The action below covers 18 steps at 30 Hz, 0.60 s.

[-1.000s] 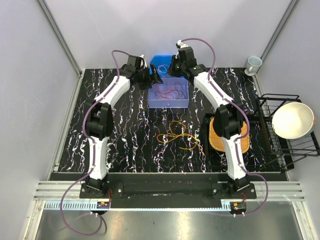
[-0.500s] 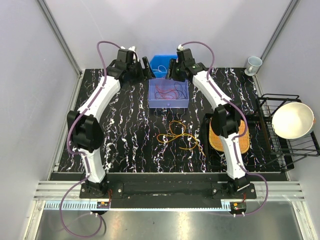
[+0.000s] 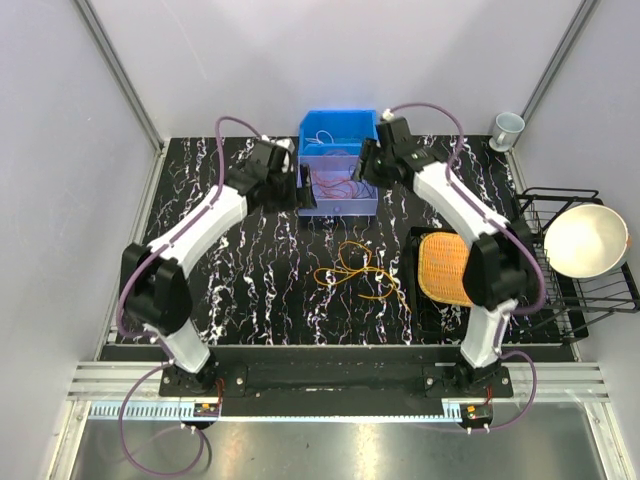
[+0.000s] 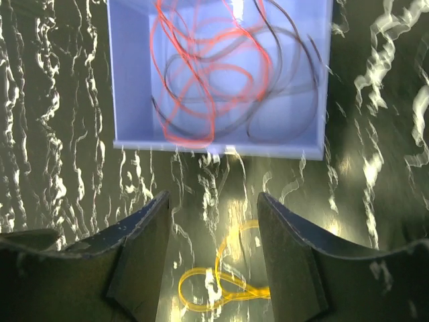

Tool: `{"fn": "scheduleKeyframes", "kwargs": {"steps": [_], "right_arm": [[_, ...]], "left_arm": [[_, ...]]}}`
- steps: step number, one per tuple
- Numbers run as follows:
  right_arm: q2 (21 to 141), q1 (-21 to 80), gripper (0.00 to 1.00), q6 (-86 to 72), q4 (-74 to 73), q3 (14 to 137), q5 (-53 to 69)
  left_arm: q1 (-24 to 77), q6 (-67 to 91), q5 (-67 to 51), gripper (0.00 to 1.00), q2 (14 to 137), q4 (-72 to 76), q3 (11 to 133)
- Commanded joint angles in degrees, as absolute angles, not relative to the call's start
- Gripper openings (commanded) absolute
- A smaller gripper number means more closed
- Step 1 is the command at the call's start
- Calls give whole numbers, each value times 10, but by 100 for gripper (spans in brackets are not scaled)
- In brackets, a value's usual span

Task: Untangle the cables

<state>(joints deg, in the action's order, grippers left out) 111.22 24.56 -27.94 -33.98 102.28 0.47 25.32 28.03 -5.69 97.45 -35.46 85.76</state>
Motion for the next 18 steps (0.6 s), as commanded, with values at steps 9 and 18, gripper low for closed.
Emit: {"fn": "scheduleKeyframes", "kwargs": {"steps": [9,18], "right_arm": [[841,250,60,-429,-134,656,-3],[763,250,60,-429,-132,563,-5]], "left_arm": [[355,329,-64,77,918,-249,710],[410,372,-82,69,1009,-192,711]]}}
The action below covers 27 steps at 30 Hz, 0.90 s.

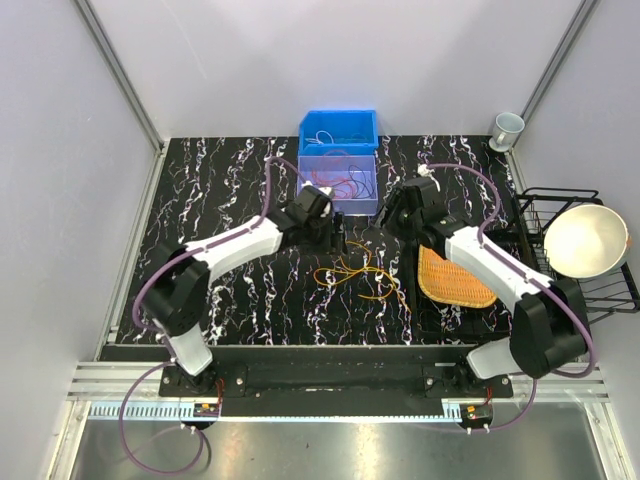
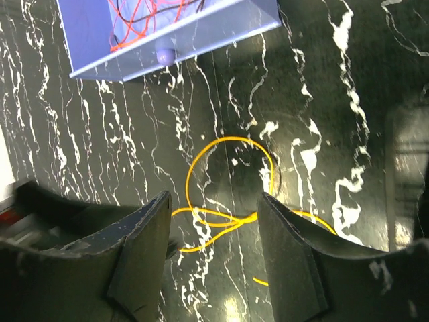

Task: Untangle the cables

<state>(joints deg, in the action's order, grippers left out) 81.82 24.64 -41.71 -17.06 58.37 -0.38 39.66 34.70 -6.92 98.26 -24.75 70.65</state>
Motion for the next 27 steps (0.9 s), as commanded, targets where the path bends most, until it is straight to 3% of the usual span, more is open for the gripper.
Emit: {"fn": "scheduleKeyframes", "kwargs": {"steps": [1,9,18,19,21,22,27], "right_arm": [[758,250,60,-428,-133,557,-6],[701,250,60,-425,-128,512,-21],[667,250,60,-425,-117,468,-25],[664,250,60,-425,-117,465,-26],[662,250,60,-424,-117,462,-25],[657,250,60,-423,-119,462,-25],[631,250,59,-423,-123,459,-35]], "left_arm": [[410,375,-83,68,1024,-189,712],[413,400,-84,59,1064,-158,703],[414,422,-117,38,1105,-116,713],[414,423,-117,34,1106,-116,715],[414,422,-117,4,1102,-119,720],[415,418,-106,0,1094,-128,732],[426,333,-17,0,950,-263,860]]}}
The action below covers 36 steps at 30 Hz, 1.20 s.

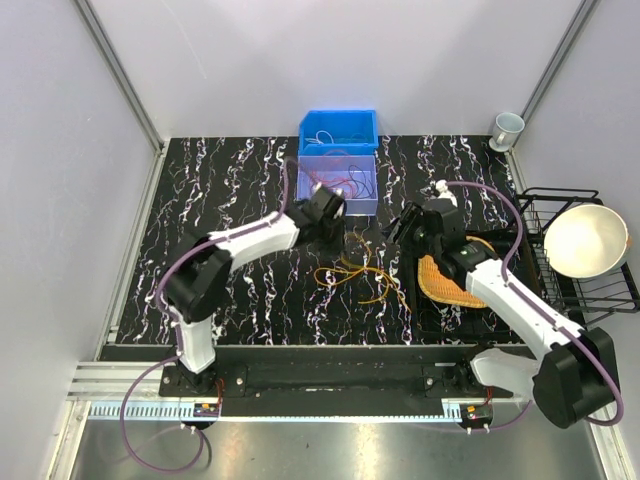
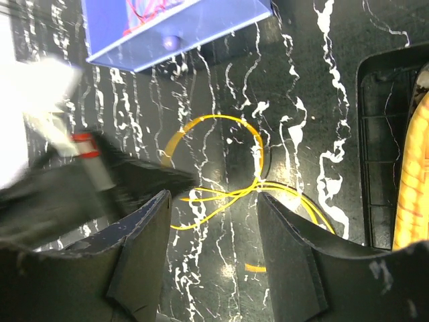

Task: Untangle the cables

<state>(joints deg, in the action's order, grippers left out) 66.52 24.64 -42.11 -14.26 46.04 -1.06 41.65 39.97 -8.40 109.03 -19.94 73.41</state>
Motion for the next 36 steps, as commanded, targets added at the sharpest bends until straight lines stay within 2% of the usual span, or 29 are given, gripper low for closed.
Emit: {"fn": "scheduleKeyframes", "kwargs": {"steps": [1,5,7,10,15,24,36], "right_arm": [[617,250,59,-422,-124,458,-39],[582,250,60,-417,-123,460,-63],[564,250,60,-410,-122,464,-62],[542,250,61,-390,-116,472,-40],[496,250,64,-348,-72,470,74],[414,250,70,-346,-52,438,118],[495,250,73,-341,-21,438,256]], "left_arm": [[426,321,-4,0,927,-282,879],[426,271,11,1,827,-296,930],[425,258,-19,2,811,-301,928],[424,240,-61,1,797,-313,892],[424,261,-81,0,769,-309,813],[424,244,-83,0,738,-300,786],[424,239,-155,0,734,-265,752]]}}
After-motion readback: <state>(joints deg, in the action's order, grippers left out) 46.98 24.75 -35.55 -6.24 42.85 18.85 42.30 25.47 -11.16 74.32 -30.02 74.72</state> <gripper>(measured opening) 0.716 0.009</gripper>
